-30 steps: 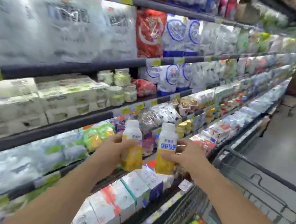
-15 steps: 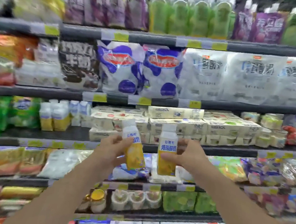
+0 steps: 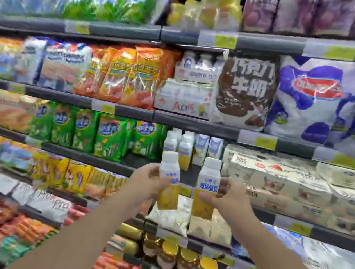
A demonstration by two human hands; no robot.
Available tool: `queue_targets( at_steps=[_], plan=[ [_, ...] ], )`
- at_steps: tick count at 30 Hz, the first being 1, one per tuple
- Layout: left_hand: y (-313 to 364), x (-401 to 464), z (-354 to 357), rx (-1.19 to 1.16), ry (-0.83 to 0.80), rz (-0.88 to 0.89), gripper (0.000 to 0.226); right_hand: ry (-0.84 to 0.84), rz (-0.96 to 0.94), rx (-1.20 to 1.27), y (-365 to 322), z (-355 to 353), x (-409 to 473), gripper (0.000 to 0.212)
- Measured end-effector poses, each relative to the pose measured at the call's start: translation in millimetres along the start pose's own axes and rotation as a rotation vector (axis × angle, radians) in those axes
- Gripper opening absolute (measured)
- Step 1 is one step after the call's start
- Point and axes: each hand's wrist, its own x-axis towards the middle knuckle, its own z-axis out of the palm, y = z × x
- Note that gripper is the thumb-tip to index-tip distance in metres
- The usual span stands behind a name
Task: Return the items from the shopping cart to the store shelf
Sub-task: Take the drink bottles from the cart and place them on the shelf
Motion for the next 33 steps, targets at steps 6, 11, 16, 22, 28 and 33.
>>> queue_targets(
  at_steps=[6,11,16,22,28,33],
  plan=[
    [-1,49,-17,0.011,0.06,0.038,0.024,-0.01,-0.028,-0.017,4,18,57,0.044],
    [5,93,-17,0.094,0.107,0.084,0.021,-0.015,-0.062,-0.037,-1,28,101,0.046],
    [-3,134,-23,0.176,0.134,0.045,0.035,-0.016,-0.103,-0.065,2,47,130,0.05],
    [-20,177,-45,0.351,0.037,0.033,0.048,0.018,-0.113,-0.06,10,74,150,0.05],
    [-30,197,-63,0.407,-0.032,0.021,0.055,0.081,-0.067,-0.076,14,96,157,0.046],
    [-37,204,-70,0.468,-0.034,0.075,0.047,0.186,-0.06,-0.113,20,111,158,0.049]
  ],
)
